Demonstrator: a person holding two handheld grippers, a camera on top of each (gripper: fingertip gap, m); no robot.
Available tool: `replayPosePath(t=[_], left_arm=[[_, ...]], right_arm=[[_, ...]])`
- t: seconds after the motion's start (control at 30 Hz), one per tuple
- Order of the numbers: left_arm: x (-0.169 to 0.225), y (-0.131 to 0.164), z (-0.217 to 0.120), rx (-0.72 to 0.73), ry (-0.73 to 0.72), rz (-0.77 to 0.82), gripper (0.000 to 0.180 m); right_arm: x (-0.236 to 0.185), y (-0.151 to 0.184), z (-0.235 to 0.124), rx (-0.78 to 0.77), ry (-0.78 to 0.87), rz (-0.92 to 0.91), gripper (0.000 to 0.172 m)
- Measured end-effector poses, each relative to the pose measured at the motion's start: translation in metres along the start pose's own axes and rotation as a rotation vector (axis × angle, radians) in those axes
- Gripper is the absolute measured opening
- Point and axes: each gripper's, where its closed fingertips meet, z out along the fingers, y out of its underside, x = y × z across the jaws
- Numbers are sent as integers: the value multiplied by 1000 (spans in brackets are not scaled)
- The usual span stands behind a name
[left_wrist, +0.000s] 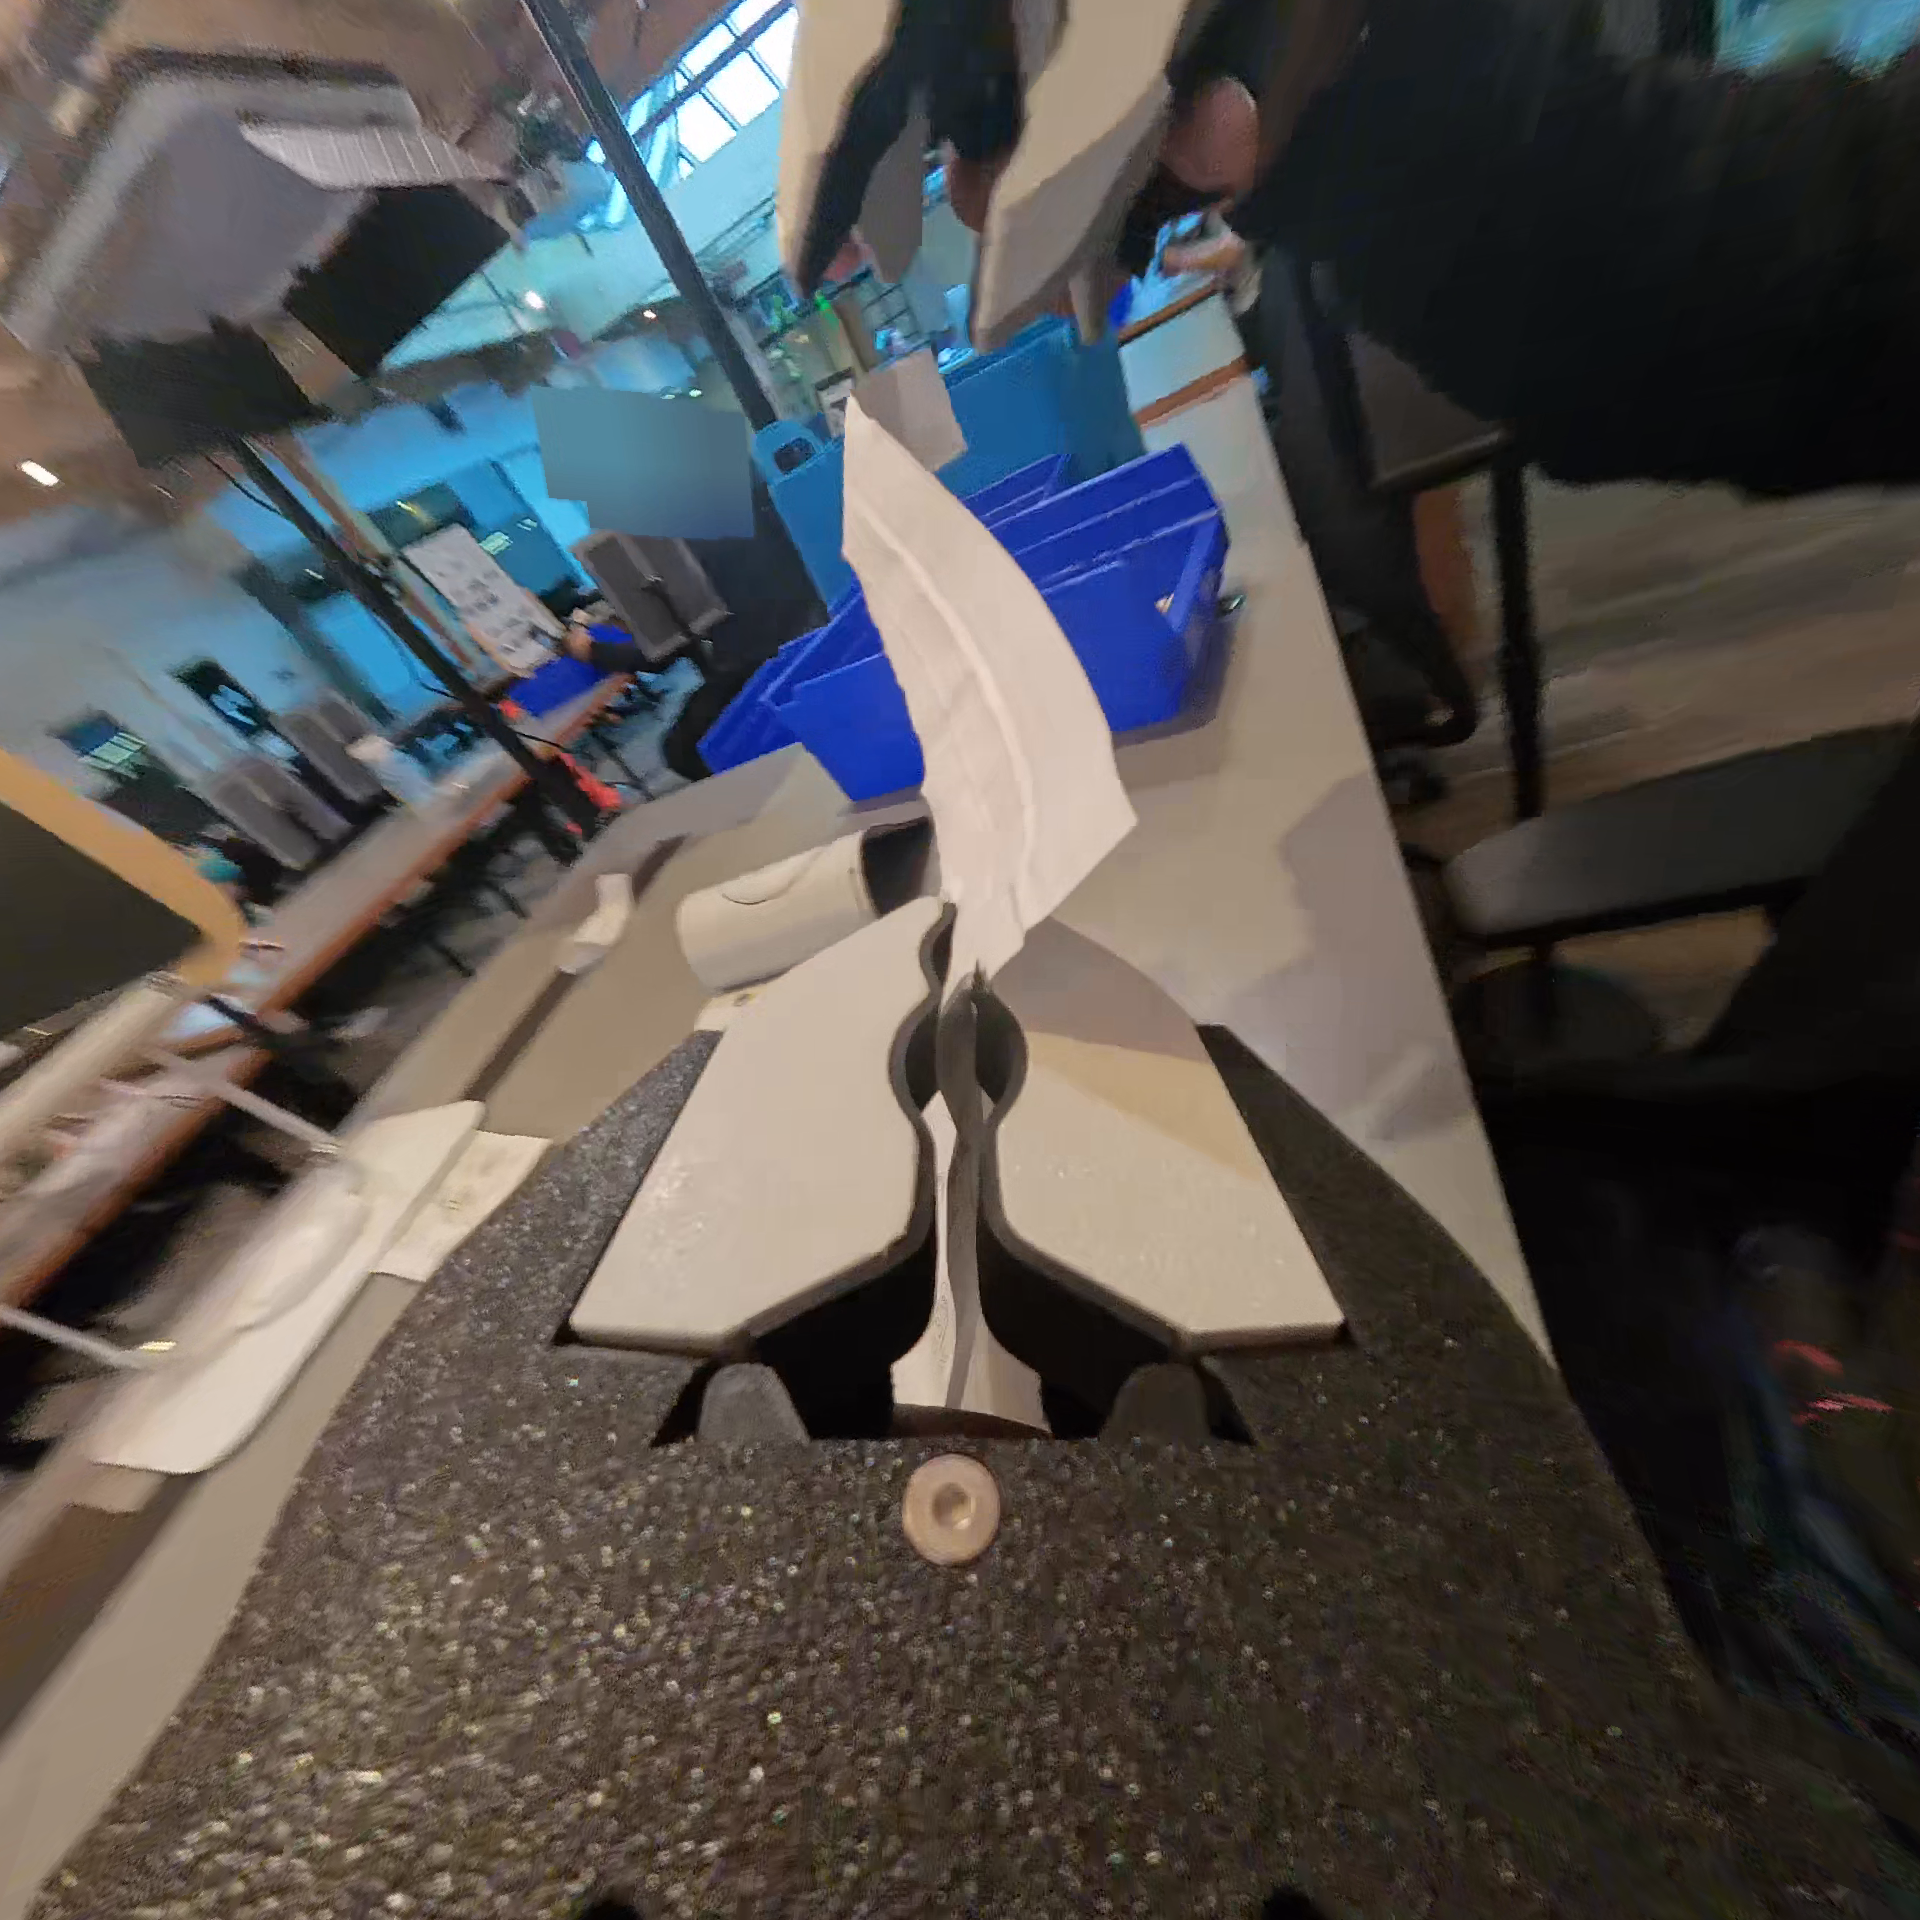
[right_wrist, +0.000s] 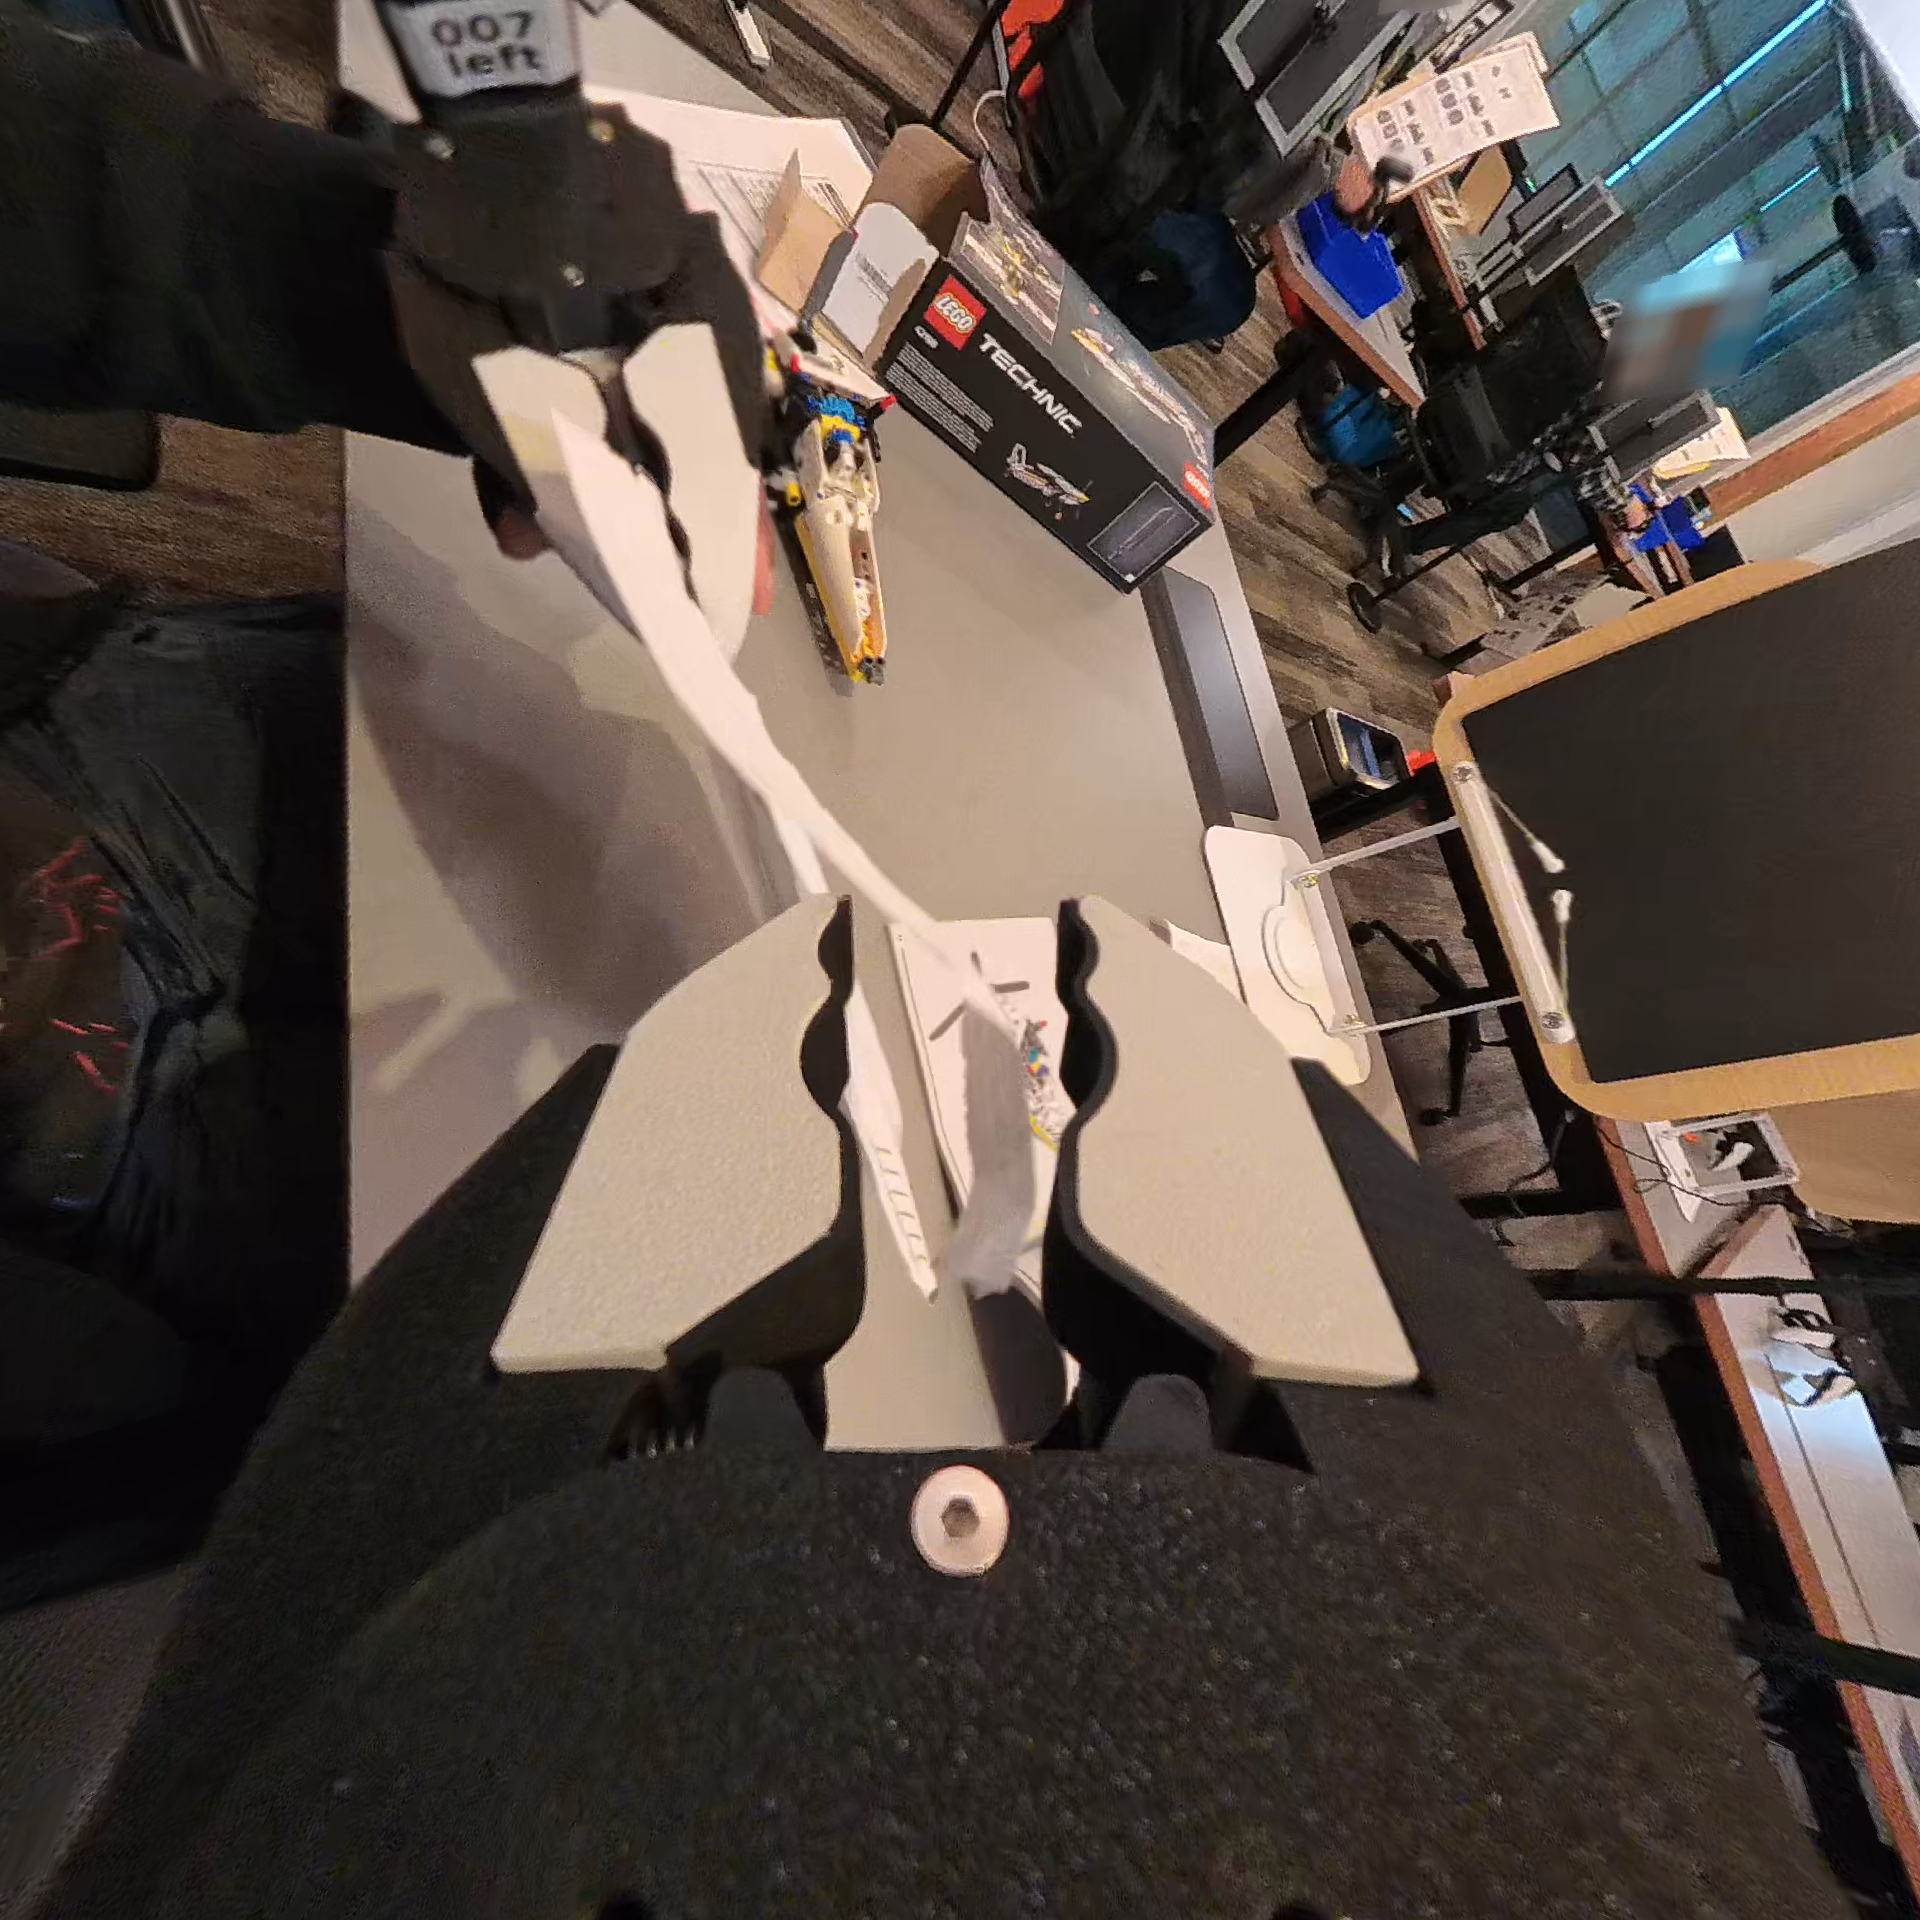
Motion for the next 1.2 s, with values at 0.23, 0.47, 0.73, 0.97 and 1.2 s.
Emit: replayPosePath(t=[0.23,0.47,0.73,0.97,1.2], left_arm=[[27,29,9,-239,-233,441,2],[53,33,11,-274,-312,674,2],[50,31,8,-243,-426,634,2],[55,33,13,-234,-448,569,2],[62,45,21,-293,-412,571,2]], right_arm=[[-41,-7,16,95,-71,89,30],[-112,46,60,-67,-208,183,29],[-147,66,61,-78,-180,209,28],[-142,74,65,-68,-109,274,28],[-121,38,67,126,-93,399,32]])
